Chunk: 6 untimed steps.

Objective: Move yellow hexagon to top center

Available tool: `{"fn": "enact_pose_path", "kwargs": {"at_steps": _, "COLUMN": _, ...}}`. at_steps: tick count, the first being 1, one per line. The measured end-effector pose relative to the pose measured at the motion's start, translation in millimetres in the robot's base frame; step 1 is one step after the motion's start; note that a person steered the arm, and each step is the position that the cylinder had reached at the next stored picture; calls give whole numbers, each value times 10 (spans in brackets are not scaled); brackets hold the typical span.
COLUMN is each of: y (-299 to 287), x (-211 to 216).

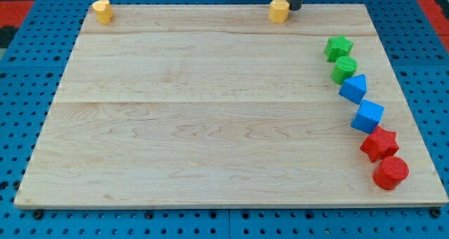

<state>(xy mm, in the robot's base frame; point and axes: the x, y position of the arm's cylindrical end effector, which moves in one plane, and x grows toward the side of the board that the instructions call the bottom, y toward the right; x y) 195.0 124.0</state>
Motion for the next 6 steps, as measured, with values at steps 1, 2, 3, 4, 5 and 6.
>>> {"fn": "enact_pose_path", "kwargs": {"at_steps": 1, "y": -142, "x": 1}}
{"fn": "enact_pose_path", "kwargs": {"at_steps": 2, "y": 208, "x": 0}}
{"fn": "enact_pose_path", "kwargs": {"at_steps": 3, "y": 43, "x": 12}}
{"fn": "enact_pose_path", "kwargs": {"at_steps": 4, "y": -209, "x": 167}}
{"fn": "enact_pose_path", "kwargs": {"at_steps": 5, "y": -461, "x": 328}}
{"fn": "enact_pose_path", "kwargs": {"at_steps": 6, "y": -826, "x": 490}}
